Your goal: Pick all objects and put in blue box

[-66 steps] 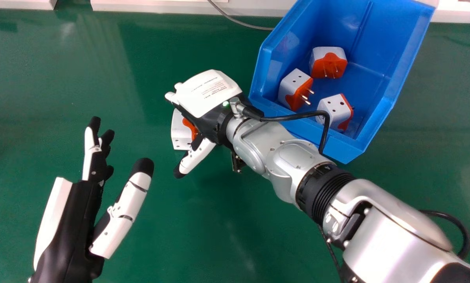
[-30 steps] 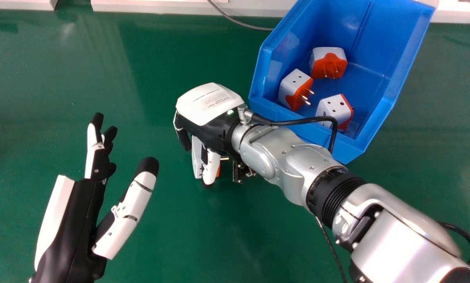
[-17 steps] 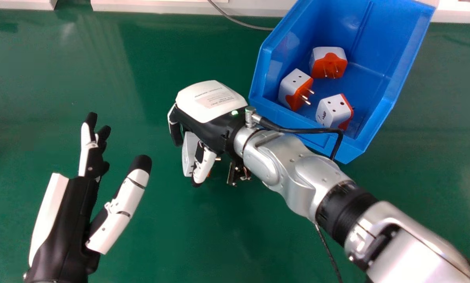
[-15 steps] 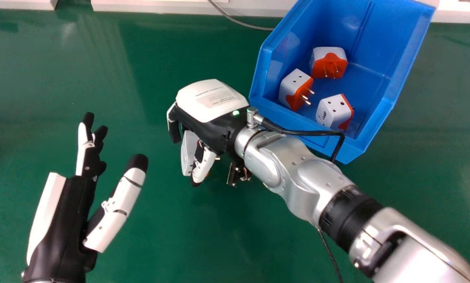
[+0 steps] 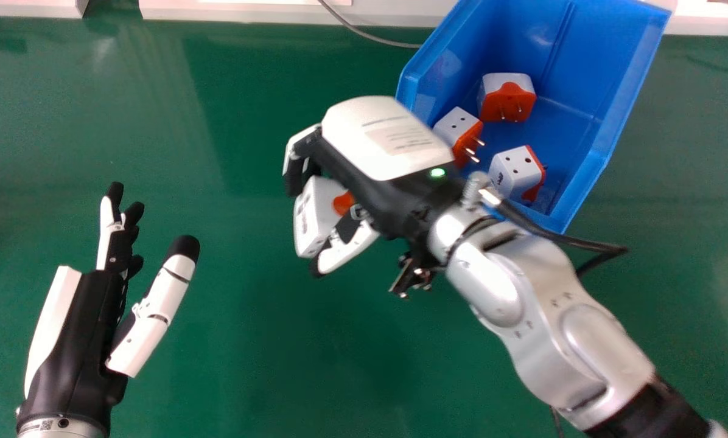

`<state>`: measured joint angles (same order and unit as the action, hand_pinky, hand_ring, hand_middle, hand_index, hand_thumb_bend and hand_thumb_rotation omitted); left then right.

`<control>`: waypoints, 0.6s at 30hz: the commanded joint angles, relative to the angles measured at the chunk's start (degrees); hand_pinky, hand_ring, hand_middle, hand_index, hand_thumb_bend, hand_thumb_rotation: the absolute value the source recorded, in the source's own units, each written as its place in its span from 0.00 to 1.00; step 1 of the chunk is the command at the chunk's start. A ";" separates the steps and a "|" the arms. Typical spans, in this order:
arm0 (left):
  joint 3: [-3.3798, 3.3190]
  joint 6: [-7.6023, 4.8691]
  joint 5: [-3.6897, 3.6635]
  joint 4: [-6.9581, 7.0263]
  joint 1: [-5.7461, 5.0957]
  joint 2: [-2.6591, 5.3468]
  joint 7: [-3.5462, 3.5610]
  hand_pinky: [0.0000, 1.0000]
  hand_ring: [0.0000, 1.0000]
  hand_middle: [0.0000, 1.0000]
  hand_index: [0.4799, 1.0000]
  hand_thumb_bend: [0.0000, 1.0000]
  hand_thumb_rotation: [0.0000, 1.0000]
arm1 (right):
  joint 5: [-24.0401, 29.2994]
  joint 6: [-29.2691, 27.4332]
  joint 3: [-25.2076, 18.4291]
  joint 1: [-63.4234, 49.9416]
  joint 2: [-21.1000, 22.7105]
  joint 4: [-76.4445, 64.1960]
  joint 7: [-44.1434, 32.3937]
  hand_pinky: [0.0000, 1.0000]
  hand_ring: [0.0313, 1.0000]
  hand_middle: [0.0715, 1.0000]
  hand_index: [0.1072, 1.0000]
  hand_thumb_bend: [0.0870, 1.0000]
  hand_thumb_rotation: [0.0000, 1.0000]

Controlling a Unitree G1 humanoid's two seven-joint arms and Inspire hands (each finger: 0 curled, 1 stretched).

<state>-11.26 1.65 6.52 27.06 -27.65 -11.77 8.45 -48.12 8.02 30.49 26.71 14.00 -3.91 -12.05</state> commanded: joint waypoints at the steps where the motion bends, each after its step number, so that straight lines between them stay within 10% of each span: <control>1: -0.99 -1.55 -1.00 -0.74 0.78 -0.69 0.12 0.96 1.00 1.00 1.00 0.47 0.82 | -1.14 1.08 -3.49 -0.57 1.48 -5.78 -0.40 0.21 0.31 0.40 0.47 0.46 0.00; 18: -1.76 -5.04 -2.23 -6.64 3.58 -2.27 0.42 0.99 1.00 1.00 1.00 0.46 0.81 | -8.99 8.41 -10.66 13.64 7.49 8.65 0.44 0.23 0.30 0.36 0.42 0.44 0.15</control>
<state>-12.65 -1.98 4.43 20.53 -24.39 -13.40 8.75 -56.29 16.06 20.46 36.74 20.92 3.23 -13.05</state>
